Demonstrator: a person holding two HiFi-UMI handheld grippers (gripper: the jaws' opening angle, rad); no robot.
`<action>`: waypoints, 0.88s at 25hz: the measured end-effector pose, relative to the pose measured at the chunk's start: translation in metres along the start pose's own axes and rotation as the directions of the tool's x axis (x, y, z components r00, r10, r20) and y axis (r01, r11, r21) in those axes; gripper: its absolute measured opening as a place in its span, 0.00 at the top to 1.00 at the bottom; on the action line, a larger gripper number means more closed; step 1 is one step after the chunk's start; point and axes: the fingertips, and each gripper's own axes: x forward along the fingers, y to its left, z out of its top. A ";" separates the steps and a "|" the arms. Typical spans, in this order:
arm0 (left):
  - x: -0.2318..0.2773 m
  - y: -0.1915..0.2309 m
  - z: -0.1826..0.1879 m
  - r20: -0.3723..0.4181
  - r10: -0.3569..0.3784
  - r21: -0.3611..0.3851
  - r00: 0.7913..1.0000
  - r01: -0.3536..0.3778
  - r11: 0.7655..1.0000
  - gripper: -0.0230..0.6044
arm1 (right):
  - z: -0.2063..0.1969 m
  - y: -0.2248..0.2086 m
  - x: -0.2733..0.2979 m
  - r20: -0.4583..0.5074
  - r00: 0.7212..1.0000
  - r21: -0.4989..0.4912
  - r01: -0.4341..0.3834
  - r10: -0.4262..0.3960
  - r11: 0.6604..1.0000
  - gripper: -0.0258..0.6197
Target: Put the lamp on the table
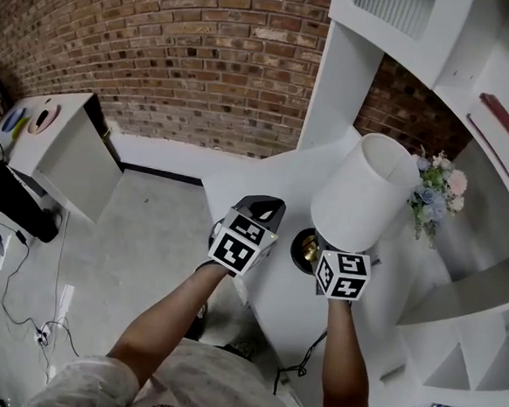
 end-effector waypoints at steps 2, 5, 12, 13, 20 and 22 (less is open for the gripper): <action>0.001 -0.002 -0.001 -0.002 0.005 0.000 1.000 -0.005 1.000 0.97 | -0.005 -0.001 0.001 0.001 1.000 -0.009 0.001 -0.001 1.000 0.75; 0.001 -0.005 -0.003 -0.003 0.015 0.000 1.000 -0.015 1.000 0.97 | -0.011 -0.002 0.001 0.004 1.000 -0.016 -0.007 0.007 1.000 0.75; 0.007 -0.015 -0.002 0.000 0.032 -0.009 0.999 -0.032 0.999 0.97 | -0.020 -0.009 0.001 0.014 1.000 -0.002 -0.017 0.017 1.000 0.75; 0.008 -0.016 -0.002 0.003 0.035 -0.012 0.999 -0.035 0.999 0.97 | -0.022 -0.010 0.001 0.013 1.000 -0.004 -0.016 0.017 1.000 0.75; 0.002 -0.015 -0.012 0.016 0.069 -0.060 0.997 -0.068 0.996 0.97 | -0.034 -0.013 -0.003 0.011 1.000 -0.004 -0.010 0.010 1.000 0.75; 0.004 -0.016 -0.015 0.010 0.071 -0.073 0.997 -0.070 0.995 0.97 | -0.035 -0.015 -0.004 0.015 1.000 0.001 -0.005 0.005 1.000 0.75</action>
